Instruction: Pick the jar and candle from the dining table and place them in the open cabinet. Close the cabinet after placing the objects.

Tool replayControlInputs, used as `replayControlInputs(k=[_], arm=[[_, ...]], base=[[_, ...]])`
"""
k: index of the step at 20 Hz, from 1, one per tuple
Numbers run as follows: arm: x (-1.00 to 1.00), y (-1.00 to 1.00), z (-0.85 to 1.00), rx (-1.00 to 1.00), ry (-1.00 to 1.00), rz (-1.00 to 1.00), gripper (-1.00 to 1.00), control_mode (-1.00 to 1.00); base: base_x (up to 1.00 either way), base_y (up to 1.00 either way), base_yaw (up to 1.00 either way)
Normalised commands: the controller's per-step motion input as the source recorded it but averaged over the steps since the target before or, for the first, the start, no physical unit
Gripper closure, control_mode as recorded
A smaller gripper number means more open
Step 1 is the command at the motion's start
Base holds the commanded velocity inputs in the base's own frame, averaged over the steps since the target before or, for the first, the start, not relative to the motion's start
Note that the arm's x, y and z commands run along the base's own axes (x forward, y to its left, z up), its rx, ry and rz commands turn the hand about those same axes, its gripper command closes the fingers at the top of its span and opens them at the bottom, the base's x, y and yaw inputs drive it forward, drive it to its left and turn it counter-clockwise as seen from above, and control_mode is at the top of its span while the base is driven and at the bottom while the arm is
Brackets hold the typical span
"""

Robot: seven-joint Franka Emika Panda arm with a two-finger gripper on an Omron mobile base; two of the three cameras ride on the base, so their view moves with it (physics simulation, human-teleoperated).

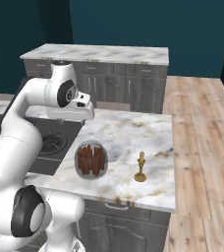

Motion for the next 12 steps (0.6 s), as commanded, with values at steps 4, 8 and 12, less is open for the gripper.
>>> replayControlInputs(k=[4, 8, 12], arm=[[0.29, 0.0, -0.32, 0.0, 0.04, 0.0, -1.0, -1.0], [0.17, 0.0, -0.35, 0.0, 0.0, 0.0, -1.0, -1.0], [0.04, 0.0, -0.39, 0.0, 0.01, 0.0, -1.0, -1.0]], base=[[0.0, 0.0, 0.0], [0.0, 0.0, 0.0], [0.0, 0.0, 0.0]])
